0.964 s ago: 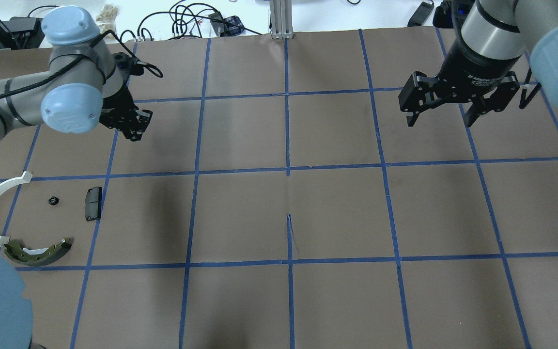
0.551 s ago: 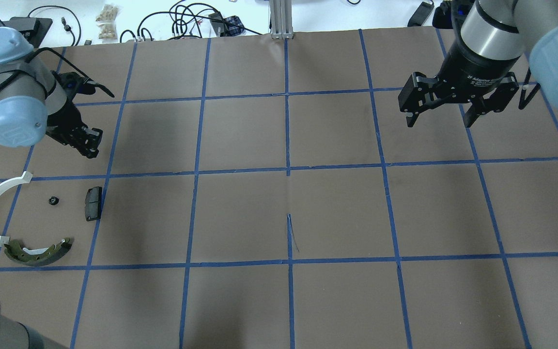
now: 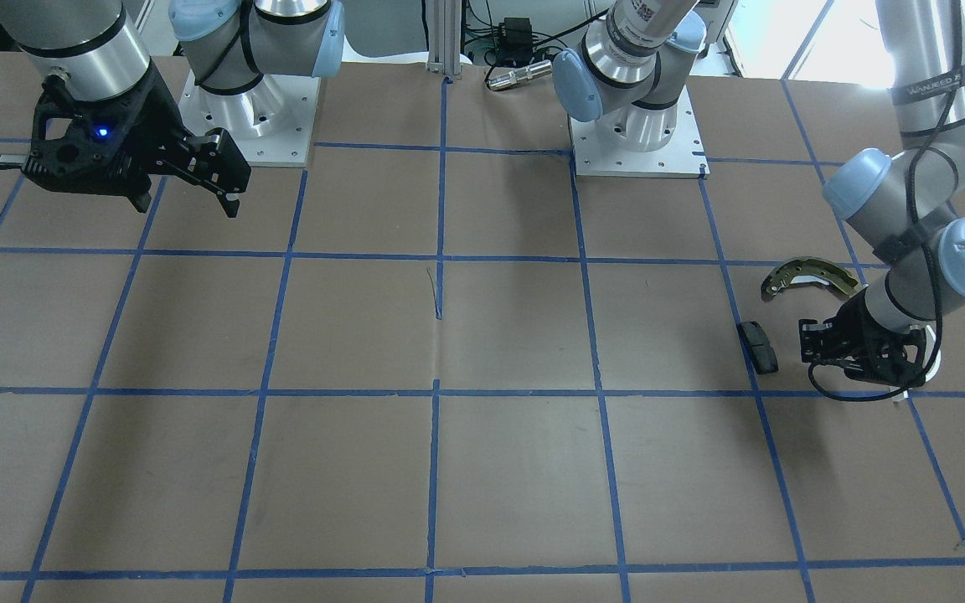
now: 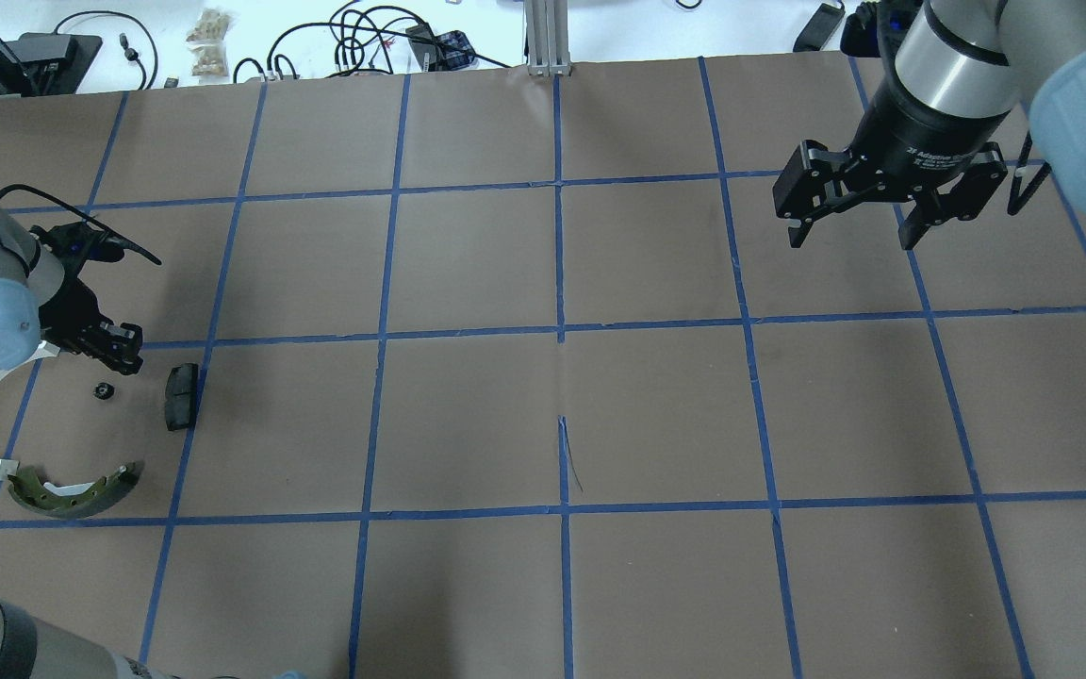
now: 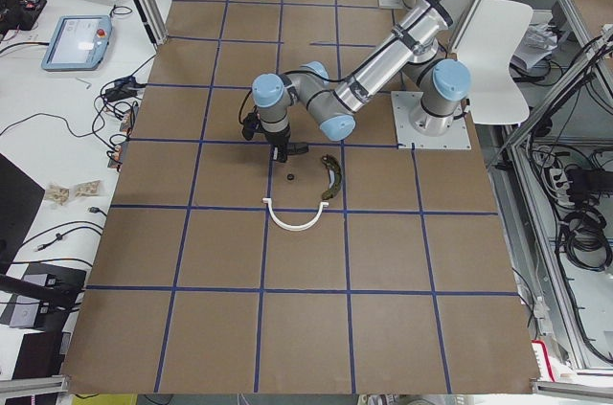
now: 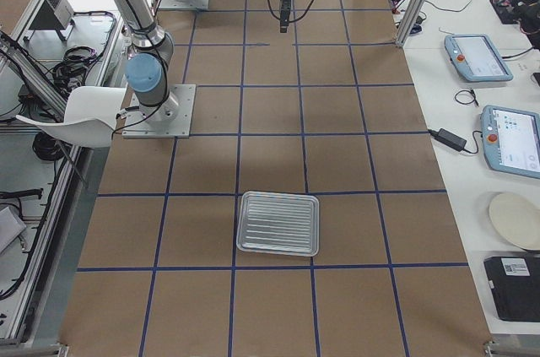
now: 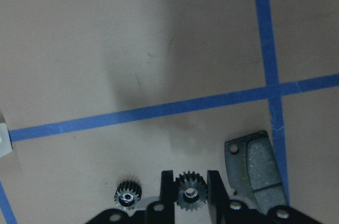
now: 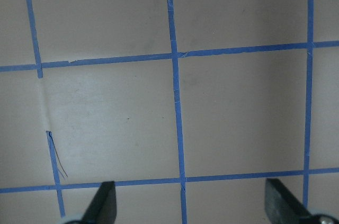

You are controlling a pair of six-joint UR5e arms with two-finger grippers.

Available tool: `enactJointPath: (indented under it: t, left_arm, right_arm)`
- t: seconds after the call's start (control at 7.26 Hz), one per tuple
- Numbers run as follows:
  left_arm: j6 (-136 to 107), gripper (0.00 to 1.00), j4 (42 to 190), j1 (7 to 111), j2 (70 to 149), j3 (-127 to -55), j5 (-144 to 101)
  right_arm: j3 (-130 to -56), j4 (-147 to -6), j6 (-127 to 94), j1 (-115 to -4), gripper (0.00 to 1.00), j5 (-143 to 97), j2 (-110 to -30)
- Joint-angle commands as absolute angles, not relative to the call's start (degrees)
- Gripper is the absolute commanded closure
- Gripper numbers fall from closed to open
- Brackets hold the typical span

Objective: Place bearing gear from tray to pile

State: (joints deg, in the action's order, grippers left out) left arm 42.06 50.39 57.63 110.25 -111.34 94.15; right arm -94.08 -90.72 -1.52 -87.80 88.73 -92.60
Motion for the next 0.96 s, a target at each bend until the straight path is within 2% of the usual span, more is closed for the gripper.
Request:
enactJointPath:
  t: [0.0,0.83]
  left_arm:
    - [42.71,1.0,45.79,57.3,110.13,-114.78,94.13]
    - [43.93,1.0,45.79,56.69,109.78,-114.52,94.04]
  right_arm:
    - [-93.96,-90.79,-1.67,-87.8,0.0,88.59,-92.55]
    - [-94.04,-90.79,-1.58,-87.8,0.0,88.59,-92.55]
